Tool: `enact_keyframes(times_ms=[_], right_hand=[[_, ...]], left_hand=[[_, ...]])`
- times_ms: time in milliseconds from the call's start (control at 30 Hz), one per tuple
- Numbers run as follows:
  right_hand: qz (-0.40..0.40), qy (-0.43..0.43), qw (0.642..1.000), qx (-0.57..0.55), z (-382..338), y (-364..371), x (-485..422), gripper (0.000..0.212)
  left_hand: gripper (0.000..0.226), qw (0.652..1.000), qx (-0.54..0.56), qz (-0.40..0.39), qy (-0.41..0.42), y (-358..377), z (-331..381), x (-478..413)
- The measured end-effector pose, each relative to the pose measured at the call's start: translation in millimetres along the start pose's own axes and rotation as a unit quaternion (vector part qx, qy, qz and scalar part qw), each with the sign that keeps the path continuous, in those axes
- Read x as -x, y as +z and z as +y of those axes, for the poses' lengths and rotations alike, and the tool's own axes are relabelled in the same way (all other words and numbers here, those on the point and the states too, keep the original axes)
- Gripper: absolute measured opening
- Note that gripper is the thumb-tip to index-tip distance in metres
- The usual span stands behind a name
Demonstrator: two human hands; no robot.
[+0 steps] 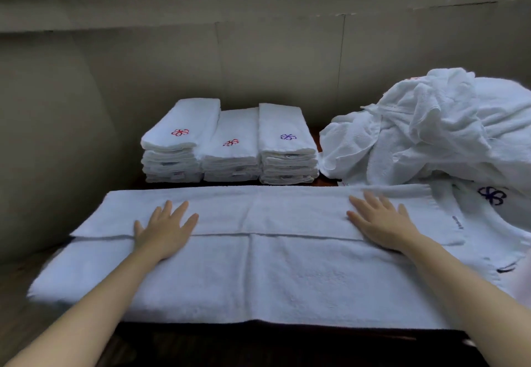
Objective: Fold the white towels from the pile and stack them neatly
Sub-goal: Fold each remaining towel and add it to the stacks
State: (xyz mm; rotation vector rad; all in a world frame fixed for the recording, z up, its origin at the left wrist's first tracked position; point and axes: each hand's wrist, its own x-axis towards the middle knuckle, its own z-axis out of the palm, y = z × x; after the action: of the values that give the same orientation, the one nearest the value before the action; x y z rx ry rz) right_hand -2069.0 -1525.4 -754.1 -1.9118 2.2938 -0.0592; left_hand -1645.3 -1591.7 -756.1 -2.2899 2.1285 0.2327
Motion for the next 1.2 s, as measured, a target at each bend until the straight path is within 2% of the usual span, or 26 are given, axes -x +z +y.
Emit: enact_keyframes(times_ms=[67,133,233,333,500,600,667,733,767,833,867,933,1000,1033,1133,1200], right_hand=[[0.021,0.018,0.999,0.046,-6.3,-3.3,-1.2,0.052],[0.068,0.001,0.992,0.106,-31.8,-2.1,-0.7,0.048],[0.058,-0.087,0.994,0.027,-98.4,6.9,5.2,0.05],[0.002,-0.155,0.988,0.014,-139.9,26.0,13.5,0.056],[-0.031,-0.184,0.982,0.023,-125.9,27.1,7.3,0.059],[-0.016,-0.184,0.983,0.009,-128.7,25.7,11.5,0.056],[0.025,-0.183,0.983,0.004,-133.4,23.5,21.7,0.051],[0.097,-0.238,0.966,0.012,-140.8,19.3,39.7,0.04],[0.133,-0.294,0.946,0.014,-145.6,17.5,51.0,0.034],[0.195,-0.394,0.898,0.01,-153.9,16.6,76.2,0.029],[0.201,-0.423,0.883,0.019,-156.3,17.3,89.0,0.036],[0.167,-0.448,0.874,0.086,-156.4,20.4,109.6,0.058],[0.162,-0.458,0.859,0.16,-153.5,25.4,123.6,0.073],[0.172,-0.461,0.854,0.172,-152.0,25.9,128.0,0.072],[0.191,-0.46,0.862,0.093,-146.6,22.6,131.0,0.044],[0.165,-0.424,0.886,0.084,-145.3,16.0,129.4,0.034]], left_hand=[[0.061,0.998,-0.003,-0.006,-0.067,-9.1,-39.2,1.8],[0.061,0.991,0.0,-0.003,-0.137,-14.4,-63.3,5.0],[0.062,0.979,0.02,0.009,-0.202,-16.2,-74.8,10.9],[0.064,0.984,0.023,0.013,-0.178,-10.5,-82.4,7.6],[0.059,0.992,0.028,0.011,-0.119,-11.2,-108.9,-18.1],[0.059,0.993,0.013,0.03,-0.114,-11.8,-108.8,-20.5],[0.059,0.991,-0.024,0.082,-0.107,-13.3,-97.5,-7.8],[0.055,0.992,-0.03,0.12,-0.012,-17.7,-78.3,12.3],[0.054,0.992,0.0,0.103,0.065,-17.6,-67.7,24.8],[0.067,0.975,0.033,0.021,0.218,-8.4,-46.8,56.5],[0.076,0.959,0.014,-0.007,0.283,-1.3,-37.7,74.1],[0.081,0.925,-0.055,-0.007,0.377,11.3,-29.2,101.3],[0.084,0.887,-0.129,0.078,0.437,17.4,-33.4,115.3],[0.08,0.864,-0.148,0.141,0.459,16.8,-36.8,118.8],[0.039,0.786,-0.098,0.318,0.521,15.2,-58.0,114.3],[0.032,0.786,-0.062,0.375,0.487,8.8,-72.2,109.2]])
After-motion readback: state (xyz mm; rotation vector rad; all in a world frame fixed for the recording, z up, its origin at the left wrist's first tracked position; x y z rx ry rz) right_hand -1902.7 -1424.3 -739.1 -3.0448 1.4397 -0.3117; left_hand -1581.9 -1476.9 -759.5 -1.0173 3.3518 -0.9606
